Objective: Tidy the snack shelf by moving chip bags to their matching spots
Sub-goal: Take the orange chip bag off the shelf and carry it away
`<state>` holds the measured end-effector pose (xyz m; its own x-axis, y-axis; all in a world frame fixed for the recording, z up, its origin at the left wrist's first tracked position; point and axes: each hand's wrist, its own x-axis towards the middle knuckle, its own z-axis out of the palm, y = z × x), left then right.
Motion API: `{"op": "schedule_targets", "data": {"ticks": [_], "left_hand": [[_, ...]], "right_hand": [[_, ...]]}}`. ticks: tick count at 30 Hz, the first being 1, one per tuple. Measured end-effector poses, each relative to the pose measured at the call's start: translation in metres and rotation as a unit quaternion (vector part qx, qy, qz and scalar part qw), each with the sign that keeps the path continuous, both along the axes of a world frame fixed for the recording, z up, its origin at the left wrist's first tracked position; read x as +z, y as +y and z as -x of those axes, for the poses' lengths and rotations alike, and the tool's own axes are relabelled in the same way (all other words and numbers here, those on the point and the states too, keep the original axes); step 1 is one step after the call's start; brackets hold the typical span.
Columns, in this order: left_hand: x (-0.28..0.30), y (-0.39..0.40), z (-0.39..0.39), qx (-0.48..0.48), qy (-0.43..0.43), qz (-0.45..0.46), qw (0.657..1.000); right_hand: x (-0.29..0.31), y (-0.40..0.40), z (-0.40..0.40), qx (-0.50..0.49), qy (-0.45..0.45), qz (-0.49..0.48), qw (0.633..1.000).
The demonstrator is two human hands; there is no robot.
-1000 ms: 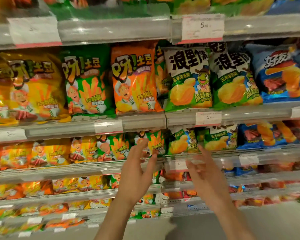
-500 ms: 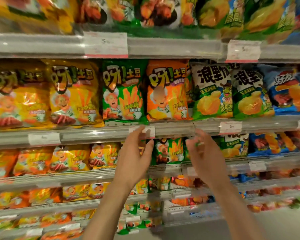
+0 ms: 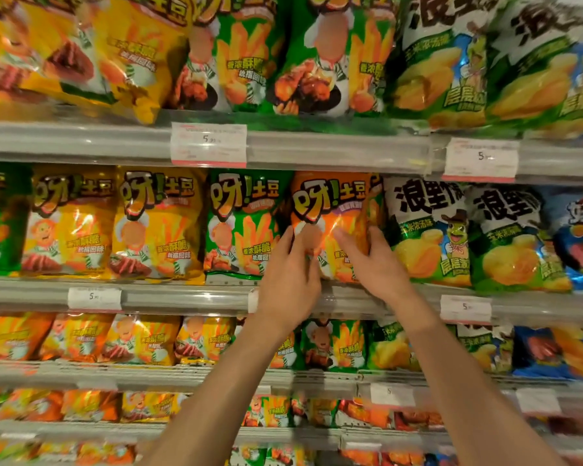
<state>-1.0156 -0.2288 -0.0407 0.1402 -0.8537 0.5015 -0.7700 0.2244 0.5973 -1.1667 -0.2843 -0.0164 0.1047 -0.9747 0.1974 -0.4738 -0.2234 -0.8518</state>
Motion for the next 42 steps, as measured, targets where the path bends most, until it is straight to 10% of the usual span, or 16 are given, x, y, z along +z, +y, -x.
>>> {"op": "schedule_targets", "data": {"ticks": [23, 42], "left_hand": [[0.009, 0.024, 0.008, -0.062, 0.076, 0.057, 0.993], [-0.053, 0.180, -0.060, -0.007, 0.131, -0.078, 0.988]], "right_hand": [[0.026, 0.023, 0.045, 0.033, -0.068, -0.003, 0.997], [-0.077, 0.168, -0.020, 0.086, -0.185, -0.071, 0.977]]}}
